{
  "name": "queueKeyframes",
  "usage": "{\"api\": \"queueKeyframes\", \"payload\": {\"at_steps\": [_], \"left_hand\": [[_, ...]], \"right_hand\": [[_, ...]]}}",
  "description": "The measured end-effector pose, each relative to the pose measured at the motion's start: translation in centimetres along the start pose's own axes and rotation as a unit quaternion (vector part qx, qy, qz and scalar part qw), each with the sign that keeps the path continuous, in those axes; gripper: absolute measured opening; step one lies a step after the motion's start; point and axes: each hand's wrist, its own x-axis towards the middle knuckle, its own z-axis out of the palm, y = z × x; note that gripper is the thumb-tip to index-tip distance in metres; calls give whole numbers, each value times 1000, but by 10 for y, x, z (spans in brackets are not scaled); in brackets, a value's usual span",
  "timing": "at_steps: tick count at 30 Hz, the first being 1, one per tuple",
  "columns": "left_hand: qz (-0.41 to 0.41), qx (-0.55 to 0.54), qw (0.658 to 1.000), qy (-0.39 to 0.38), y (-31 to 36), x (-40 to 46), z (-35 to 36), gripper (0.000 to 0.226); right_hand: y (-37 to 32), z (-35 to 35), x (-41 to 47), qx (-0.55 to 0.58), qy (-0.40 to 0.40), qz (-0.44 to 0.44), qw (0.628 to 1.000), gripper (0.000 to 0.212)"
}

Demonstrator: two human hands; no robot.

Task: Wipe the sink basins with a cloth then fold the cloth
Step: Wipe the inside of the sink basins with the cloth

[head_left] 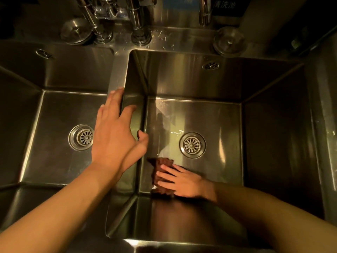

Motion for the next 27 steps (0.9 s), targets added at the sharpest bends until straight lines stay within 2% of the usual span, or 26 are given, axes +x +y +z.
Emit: {"api": "queueKeyframes", "payload": {"at_steps": [4,6,8,9,11,13,16,17,19,22,24,27], "left_hand": [[0,-5,1000,-2,2,0,-3,65],[-4,-7,1000,-2,4,0,-4,65],[-4,-11,1000,-3,4,0,-4,63],[-3,-12,1000,-4,4,0,-4,61],[-1,-13,1000,-3,3,-1,-3,60],[0,-12,1000,0,3,-1,-3,60],[-1,-7,1000,3,2,-1,-2,61],[-2,-9,1000,4,2,-1,-1,61],[-7,-20,1000,5,1,-1,-1,61],[-9,-27,1000,6,2,-1,0,62],[-9,-28,1000,7,2,0,0,61],[-5,-22,1000,5,1,0,0,62]], "right_hand": [[6,-37,56,13,73,-4,997,45],[29,-56,70,38,113,42,992,35],[62,-65,76,143,161,147,965,53],[81,-71,76,182,152,201,950,61],[127,-81,75,168,152,298,928,63],[167,-86,61,166,146,340,914,68],[188,-76,25,171,160,350,907,69],[186,-64,8,179,181,367,895,67],[178,-37,-27,207,217,450,841,64],[162,3,-75,231,203,553,775,66],[142,24,-97,219,190,562,775,66],[99,43,-115,191,145,512,825,72]]}}
